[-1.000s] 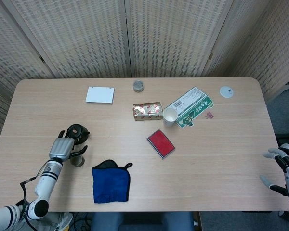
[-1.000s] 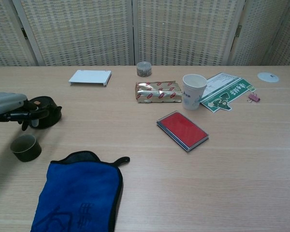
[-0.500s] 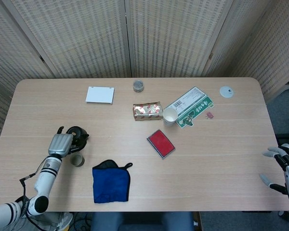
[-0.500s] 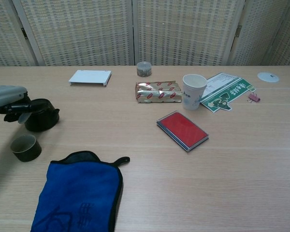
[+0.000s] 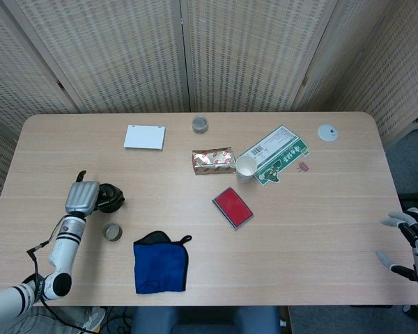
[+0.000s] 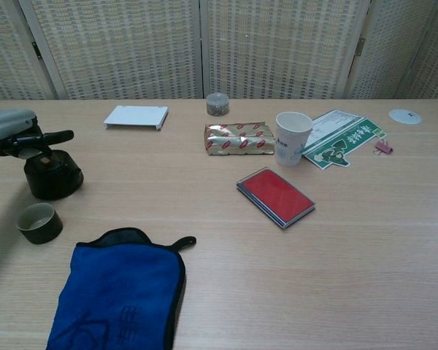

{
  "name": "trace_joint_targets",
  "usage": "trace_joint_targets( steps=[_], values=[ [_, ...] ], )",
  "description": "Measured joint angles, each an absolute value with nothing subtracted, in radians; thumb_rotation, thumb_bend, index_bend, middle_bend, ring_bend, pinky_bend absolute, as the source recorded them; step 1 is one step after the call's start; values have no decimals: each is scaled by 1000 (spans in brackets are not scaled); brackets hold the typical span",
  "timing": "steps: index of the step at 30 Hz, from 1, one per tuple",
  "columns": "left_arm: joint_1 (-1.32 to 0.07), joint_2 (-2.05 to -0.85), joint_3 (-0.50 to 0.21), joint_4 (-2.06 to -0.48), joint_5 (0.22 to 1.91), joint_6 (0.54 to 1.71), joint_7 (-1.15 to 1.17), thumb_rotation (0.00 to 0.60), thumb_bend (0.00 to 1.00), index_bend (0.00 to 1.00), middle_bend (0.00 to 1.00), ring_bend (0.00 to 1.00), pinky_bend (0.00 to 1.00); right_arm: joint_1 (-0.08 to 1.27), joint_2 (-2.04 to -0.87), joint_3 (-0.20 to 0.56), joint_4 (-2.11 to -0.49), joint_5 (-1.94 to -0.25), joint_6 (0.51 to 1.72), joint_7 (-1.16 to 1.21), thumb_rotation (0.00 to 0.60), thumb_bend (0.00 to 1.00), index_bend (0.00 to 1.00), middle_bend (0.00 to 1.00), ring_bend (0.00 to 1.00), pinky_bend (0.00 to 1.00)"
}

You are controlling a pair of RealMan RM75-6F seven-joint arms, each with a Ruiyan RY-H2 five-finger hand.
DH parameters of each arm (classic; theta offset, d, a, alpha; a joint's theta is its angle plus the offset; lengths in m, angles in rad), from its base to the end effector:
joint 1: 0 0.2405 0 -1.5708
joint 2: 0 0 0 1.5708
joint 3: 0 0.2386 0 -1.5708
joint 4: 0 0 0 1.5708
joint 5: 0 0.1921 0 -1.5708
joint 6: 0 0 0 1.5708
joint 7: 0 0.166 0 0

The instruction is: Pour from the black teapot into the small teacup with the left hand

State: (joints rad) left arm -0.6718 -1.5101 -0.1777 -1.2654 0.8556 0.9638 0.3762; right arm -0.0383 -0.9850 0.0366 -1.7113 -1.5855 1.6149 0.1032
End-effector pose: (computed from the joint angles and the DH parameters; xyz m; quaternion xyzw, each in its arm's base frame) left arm -0.2409 0.3767 0.0412 -0.6526 -0.4317 -0.2735 0.5595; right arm -0.2792 -0.1618 0.2098 0.5621 -0.3899 0.4242 0.5933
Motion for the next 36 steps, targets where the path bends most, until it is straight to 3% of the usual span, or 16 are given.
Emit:
trace_joint_targets(
  steps=[7,16,18,23,27,36],
  values=[
    [-660,-1524,-204,-1231,897,993,312,100,175,999,1000,915,84,-41,-986,35,-1710,-1589,1621,105,600,144,334,264,163,220],
    [-624,-1499,-224,-1256,972,1082,255,363,180,1000,1000,956,188,-44,-987,33,-1713,-1601,1629,105,600,144,334,264,163,220],
    [-616,-1490,-228,-1267,986,1099,249,385,196,1000,1000,959,210,-44,-987,33,-1714,-1603,1630,105,600,144,334,264,163,220],
    [-602,-1470,-239,-1295,1007,1125,233,405,229,1000,1000,966,258,-43,-987,32,-1715,-1607,1629,103,600,143,334,264,163,220],
    [-591,-1460,-245,-1310,1026,1150,223,359,237,1000,1000,973,306,-40,-988,32,-1715,-1608,1626,103,600,143,334,264,163,220],
    [-569,-1429,-243,-1351,1061,1174,215,355,302,1000,1000,977,355,-33,-991,32,-1708,-1611,1618,109,600,143,334,264,163,220]
  ],
)
